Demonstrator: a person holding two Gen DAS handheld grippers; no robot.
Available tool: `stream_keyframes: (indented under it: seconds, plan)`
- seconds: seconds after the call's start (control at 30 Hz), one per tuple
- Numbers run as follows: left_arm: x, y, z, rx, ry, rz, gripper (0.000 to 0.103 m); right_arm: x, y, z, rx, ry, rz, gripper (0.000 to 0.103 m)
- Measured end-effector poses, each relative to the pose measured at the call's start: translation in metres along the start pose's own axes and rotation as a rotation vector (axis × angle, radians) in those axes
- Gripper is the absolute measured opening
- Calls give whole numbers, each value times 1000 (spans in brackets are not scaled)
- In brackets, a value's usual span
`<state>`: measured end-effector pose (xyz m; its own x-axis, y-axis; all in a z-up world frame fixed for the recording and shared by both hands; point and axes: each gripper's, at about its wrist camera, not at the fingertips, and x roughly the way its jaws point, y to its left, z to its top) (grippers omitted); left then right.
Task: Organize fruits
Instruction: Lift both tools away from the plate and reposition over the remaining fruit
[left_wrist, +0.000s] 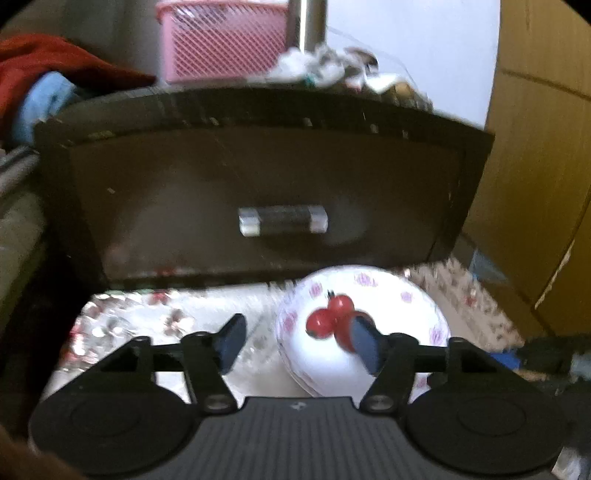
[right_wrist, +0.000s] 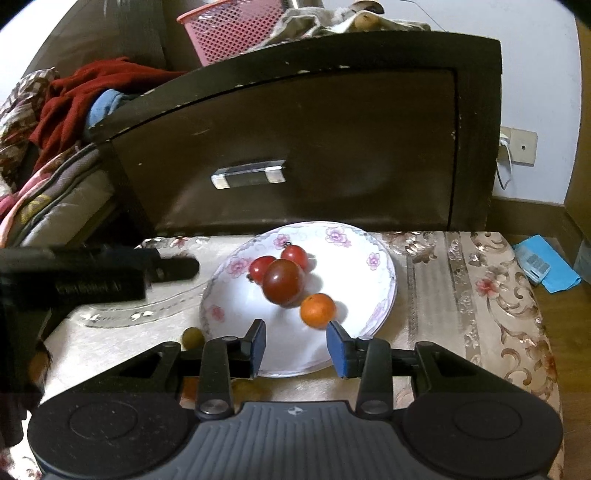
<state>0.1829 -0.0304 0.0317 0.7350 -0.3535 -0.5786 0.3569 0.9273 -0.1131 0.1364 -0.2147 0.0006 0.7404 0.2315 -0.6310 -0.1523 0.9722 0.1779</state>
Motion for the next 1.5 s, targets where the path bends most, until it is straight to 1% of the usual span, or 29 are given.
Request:
stream_keyframes:
  seconds: [0.03,0.07,0.2,0.27,0.33,0.4,0.47,0.53,0.6,0.67,0.7,0.73,0.8,0.83,0.93,1.03,1.1,1.17,1.33,1.5]
  plan:
    - [-7,1,2,-4,-13,2,82,-3,3,-1,-4,1,2,32]
    - [-14,2,3,-5,-29,8,87,-6,6,-3,-7,3,6,33]
    - [-39,4,2,5,-77,59,91,-15,18,-9,-30,15,23,33]
    - [-48,4,-1,9,-75,76,98,-19,23,-12,-31,23,33,33]
    - [-57,3,-5,17,-82,94,98,-23,26,-16,-32,33,35,33]
    - [-71,1,-11,22,-96,131,99,-28,28,-20,-27,41,34,33]
    - [-87,-2,-15,42,-142,181,103,-33,30,-24,-27,45,28,33]
    - [-104,-6,-20,66,-215,221,103,-38,32,-28,-31,42,28,35]
    - [-116,-10,-24,66,-289,239,103,-39,34,-30,-35,44,28,36]
    - [-120,-9,-25,24,-316,238,103,-36,36,-31,-43,48,32,36]
    - [-118,-7,-24,0,-306,231,103,-34,37,-32,-47,52,37,36]
    - [-115,-5,-24,-6,-277,224,103,-32,38,-32,-52,56,37,37]
    - [-103,-2,-24,15,-212,217,103,-27,38,-35,-64,61,38,37]
    - [-98,0,-26,18,-192,220,103,-24,38,-36,-68,67,45,37]
    - [-89,3,-31,13,-163,227,103,-14,38,-40,-81,93,62,38]
    - [-80,4,-37,38,-127,217,103,-3,42,-41,-114,105,64,39]
    - [-75,2,-42,60,-103,199,103,3,45,-41,-136,96,60,39]
    - [-68,-1,-46,93,-76,199,103,7,45,-41,-147,97,55,39]
    - [-47,-2,-60,145,11,146,103,21,41,-41,-154,115,49,39]
    - [-33,-5,-65,182,81,93,102,36,40,-41,-159,124,54,39]
